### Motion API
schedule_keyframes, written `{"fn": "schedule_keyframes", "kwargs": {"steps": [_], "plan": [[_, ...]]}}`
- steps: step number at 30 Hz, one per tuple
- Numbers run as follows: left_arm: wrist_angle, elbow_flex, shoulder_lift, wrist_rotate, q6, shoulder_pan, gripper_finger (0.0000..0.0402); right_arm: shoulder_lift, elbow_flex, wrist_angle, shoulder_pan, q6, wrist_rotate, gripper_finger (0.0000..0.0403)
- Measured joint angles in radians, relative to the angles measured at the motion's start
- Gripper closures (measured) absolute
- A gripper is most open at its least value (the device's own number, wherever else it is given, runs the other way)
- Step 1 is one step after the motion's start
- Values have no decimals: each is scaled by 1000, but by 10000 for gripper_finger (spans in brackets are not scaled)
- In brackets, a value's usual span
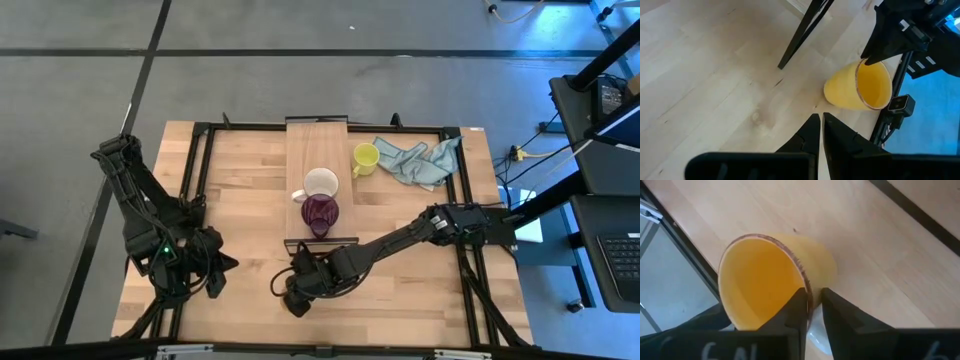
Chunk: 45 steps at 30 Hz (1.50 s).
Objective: Stack small to large cups/mugs on shelf
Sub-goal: Put the yellow mug on the shelf
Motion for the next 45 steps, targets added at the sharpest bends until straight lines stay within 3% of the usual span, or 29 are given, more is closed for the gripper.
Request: {"fn": "schedule_keyframes", "kwargs": {"steps": [30,45], "plan": [[42,0,0,25,4,0,388,0,1,-50,0,-28,93,343],[124,0,80,6,8,4,388,-5,30,-110,41,-24,291,343]]}}
